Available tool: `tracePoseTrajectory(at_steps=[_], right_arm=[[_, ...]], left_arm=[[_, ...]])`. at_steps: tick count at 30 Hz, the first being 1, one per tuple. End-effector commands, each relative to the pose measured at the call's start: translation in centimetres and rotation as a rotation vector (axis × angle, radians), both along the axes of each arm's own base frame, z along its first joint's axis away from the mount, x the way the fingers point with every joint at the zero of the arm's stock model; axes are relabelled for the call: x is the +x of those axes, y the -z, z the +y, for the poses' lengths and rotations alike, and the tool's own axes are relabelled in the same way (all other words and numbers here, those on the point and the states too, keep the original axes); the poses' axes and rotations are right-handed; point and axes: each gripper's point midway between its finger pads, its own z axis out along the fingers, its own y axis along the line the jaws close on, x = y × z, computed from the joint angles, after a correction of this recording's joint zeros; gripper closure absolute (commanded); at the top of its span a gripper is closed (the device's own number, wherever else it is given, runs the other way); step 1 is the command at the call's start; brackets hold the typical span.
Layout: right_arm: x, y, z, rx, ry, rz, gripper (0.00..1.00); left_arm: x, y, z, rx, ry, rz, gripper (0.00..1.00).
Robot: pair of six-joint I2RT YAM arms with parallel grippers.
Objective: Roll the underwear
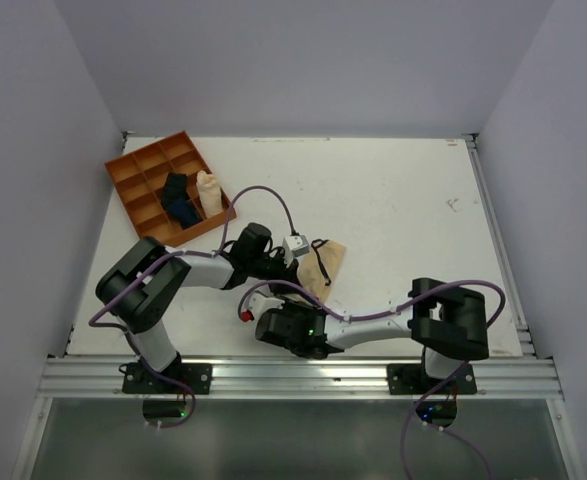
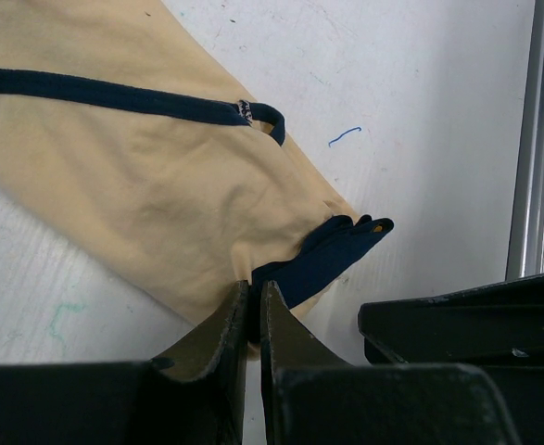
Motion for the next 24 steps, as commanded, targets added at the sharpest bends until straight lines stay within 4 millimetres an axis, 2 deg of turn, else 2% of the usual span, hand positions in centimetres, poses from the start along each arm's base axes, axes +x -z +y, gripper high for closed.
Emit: tracePoseTrajectory(at_steps=[1,12,19,24], right_arm=[[0.6,-0.9,0.2,-0.033,0.015,-0.052,0.70],[2.0,0.1,-0.9,-0.128,0.083,-0.034,0.68],[2.1,1.2,-1.3,-0.150,0.126,0.030,0.67],[2.2,1.2,-1.8,-0.168,0.151,0.045,0.64]], left_arm=[[-0.8,3.3,1.8,0.116,-0.030,0.067,0.89],[-0.9,3.9,1.9,0.138,-0.032,0.085,0.89],[-1.0,4.3,1.9,0.153,-0.033,0.093,0.89],[-1.0,4.6,1.9,0.163,-0.036,0.098,0.89]])
